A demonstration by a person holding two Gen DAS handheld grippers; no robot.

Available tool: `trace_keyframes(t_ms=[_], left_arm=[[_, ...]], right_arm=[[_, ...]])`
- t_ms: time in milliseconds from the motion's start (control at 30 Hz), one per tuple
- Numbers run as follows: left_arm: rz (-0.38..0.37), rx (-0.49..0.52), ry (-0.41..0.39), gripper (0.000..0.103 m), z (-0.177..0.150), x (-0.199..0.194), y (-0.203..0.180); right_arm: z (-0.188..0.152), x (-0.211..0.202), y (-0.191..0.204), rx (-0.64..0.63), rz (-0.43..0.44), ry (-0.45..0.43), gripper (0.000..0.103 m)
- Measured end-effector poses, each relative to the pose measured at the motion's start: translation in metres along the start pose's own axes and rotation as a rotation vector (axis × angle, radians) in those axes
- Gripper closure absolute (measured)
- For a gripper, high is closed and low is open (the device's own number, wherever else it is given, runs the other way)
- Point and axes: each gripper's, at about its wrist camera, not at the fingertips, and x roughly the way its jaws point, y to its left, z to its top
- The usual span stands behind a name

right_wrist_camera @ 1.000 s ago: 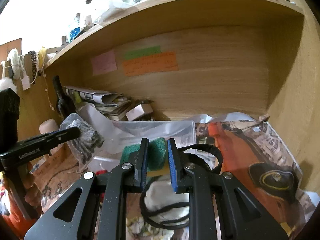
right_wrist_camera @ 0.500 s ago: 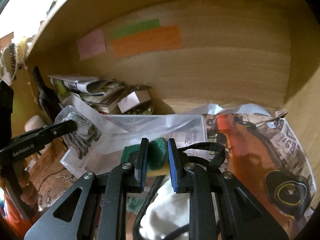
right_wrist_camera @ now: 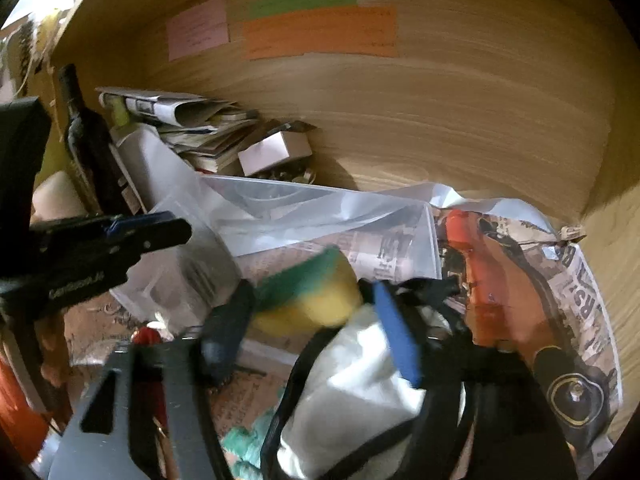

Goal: Organize soft objects
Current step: 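Drop the sponge into the clear box with the right tool while the left drops the foil bag in, then grasp the black-trimmed white cloth with the right tool while the left grasps the gold ornament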

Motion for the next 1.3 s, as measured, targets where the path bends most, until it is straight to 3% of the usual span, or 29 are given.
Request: trace_keyframes(t_ms=[333,400,500,533,700,833,1067,1300], left_arm=[[-0.009,0.024,-0.03,0.081,-0.001,-0.019,-0.008],[-0.013,0.023,-0.04,0.074,-0.002,-0.028,-0.008],[-0.02,0.02,-0.074,0.05,-0.006,-0.044,-0.008],[-0.021,0.022,-0.084,0.048,-0.008,-0.049,-0.009],[-0.009,0.055,-0.109,0.029,-0.021,-0.07,-0.01],[0.0,0.088,-0.067,0.024,-0.035,-0.072,-0.009],[0.002,0.062,0.061,0.02,-0.067,-0.053,0.002],[-0.003,0.023,0.157,0.021,-0.092,-0.026,0.009]], right_arm=[[-0.013,-0.027,-0.003,0.005,0.01,-0.027,0.032],[-0.015,-0.037,-0.004,0.015,0.018,-0.046,0.032],[-0.018,-0.052,-0.007,0.026,0.011,-0.081,0.023],[-0.02,-0.057,-0.007,0.027,0.0,-0.095,0.018],[-0.031,-0.076,-0.013,0.043,-0.047,-0.134,0.014],[-0.043,-0.079,-0.02,0.054,-0.092,-0.13,0.0],[-0.065,-0.06,-0.033,0.083,-0.094,-0.038,0.0],[-0.073,-0.038,-0.044,0.184,0.023,0.04,0.0]])
